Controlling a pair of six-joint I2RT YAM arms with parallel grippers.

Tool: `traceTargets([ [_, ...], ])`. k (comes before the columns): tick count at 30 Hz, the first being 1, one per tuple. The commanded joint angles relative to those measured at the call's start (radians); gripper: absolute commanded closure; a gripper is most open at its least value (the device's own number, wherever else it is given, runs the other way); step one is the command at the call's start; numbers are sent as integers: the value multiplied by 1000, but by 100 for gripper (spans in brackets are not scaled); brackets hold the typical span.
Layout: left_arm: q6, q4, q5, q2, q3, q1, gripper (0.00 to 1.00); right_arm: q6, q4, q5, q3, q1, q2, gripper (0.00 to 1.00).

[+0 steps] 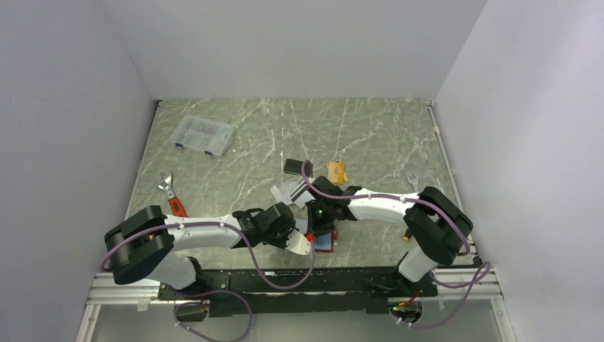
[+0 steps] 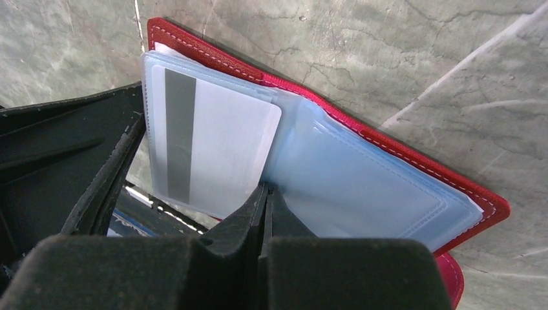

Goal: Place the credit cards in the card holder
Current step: Insert the credit card into the card holder.

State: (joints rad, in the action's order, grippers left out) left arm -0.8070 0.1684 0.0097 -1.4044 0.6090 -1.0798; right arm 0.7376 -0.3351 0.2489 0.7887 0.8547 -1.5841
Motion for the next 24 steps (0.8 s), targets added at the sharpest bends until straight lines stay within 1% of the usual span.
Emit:
traceTargets([
  [1,-20,-52,-7,-2,-12,-11,89,8,30,13,41,4,37,100],
  [5,-36,-58,-41,2,-24,-11,89,4,22,9,32,5,51,100],
  [16,-41,-56,-45,3,-27,-11,89,-33,-17,-78,42,-21,24,100],
  [24,-45,-57,-45,-4,-22,-11,90,-44,-4,-76,51,-35,8,100],
])
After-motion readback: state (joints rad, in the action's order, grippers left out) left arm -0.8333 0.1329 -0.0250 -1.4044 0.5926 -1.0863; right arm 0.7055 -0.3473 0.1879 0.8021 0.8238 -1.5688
